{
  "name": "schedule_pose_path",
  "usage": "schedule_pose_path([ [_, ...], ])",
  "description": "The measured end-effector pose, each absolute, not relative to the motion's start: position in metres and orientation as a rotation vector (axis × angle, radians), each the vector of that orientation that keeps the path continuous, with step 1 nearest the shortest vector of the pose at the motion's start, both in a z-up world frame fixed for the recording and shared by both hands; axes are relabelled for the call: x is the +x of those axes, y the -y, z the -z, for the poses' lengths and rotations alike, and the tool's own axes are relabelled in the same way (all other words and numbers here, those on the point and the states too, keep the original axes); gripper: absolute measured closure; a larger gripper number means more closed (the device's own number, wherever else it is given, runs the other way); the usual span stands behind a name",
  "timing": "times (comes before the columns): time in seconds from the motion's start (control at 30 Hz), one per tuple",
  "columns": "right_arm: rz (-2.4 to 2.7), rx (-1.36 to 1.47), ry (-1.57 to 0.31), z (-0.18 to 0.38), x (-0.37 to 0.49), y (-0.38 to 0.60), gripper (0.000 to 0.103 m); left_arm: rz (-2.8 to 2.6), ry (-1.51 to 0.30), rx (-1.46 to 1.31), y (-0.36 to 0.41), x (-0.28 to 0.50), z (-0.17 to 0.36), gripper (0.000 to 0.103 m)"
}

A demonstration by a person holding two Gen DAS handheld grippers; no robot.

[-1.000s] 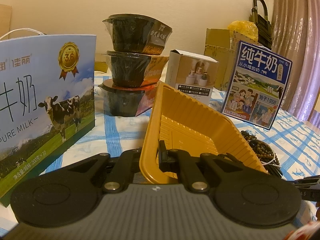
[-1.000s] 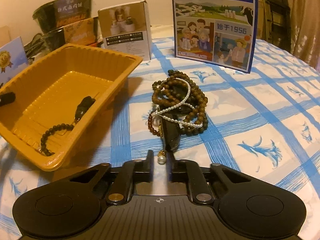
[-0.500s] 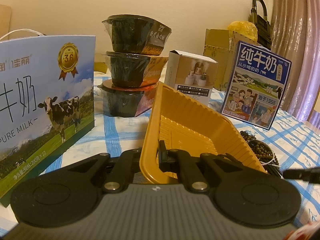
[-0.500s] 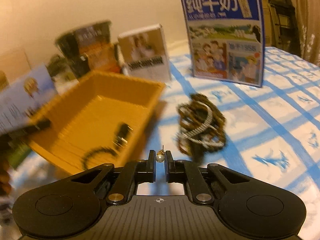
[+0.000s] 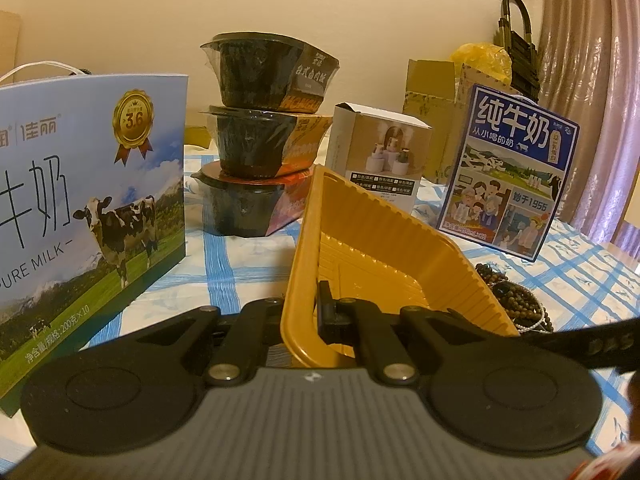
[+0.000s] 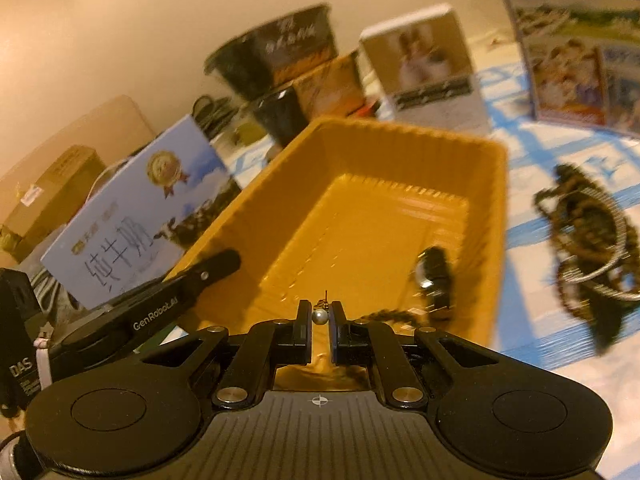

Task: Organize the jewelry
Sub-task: 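Drop the second pearl earring into the orange tray with the right tool, then move the right tool back to the black pendant in the pile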

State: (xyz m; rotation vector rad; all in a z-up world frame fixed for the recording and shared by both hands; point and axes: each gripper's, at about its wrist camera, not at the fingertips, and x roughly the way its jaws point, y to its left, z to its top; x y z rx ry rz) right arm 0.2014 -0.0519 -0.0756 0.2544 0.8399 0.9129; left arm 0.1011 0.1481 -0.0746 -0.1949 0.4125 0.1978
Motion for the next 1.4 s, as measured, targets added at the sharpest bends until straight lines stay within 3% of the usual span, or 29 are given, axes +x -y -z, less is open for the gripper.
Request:
schedule_pose_path([
  [0.3,-0.967,0.295,-0.893,0.087,0.203,0.030,0.093,-0.195,-0.413,-0.196,-0.147,0.100,0.074,0.098],
  [0.37,-0.965,0.292,-0.873,0.084,0.201,0.033,0.089,-0.195,-0.412,-0.197,-0.147,0.100,0.074,0.098],
  [0.53,-0.905,0.299,-0.796,0.072,0.194,0.062,0.065,-0.195,-0.413,-0.199,-0.147,0.100,0.074,0.098],
  [0.63,-0.825,0.286,-0.755,0.069,0.192,0.087,0.063,-0.195,-0.412,-0.198,-0.147,0.100,0.074,0.098],
  [0.97,-0.475,0.158,-0.765,0.101,0.207,0.168,0.063,-0.199,-0.414,-0.197,-0.148,0.100,0.074,0.098],
  [1.27,-0.447,0.078,-0.772,0.118,0.230,0.156,0.063,-0.200,-0.422,-0.194,-0.151,0.102,0.076,0.098],
  [1.3,-0.445,0.070,-0.767,0.118,0.231,0.156,0.066,-0.201,-0.422,-0.195,-0.151,0.102,0.076,0.098],
  [1.33,-0.446,0.065,-0.764,0.119,0.230,0.156,0.077,-0.200,-0.422,-0.196,-0.151,0.102,0.076,0.098],
  [1.37,-0.450,0.058,-0.769,0.119,0.228,0.156,0.083,-0.200,-0.422,-0.196,-0.151,0.102,0.076,0.098],
  [1.4,-0.458,0.055,-0.773,0.119,0.226,0.157,0.082,-0.200,-0.422,-0.196,-0.151,0.102,0.076,0.098],
])
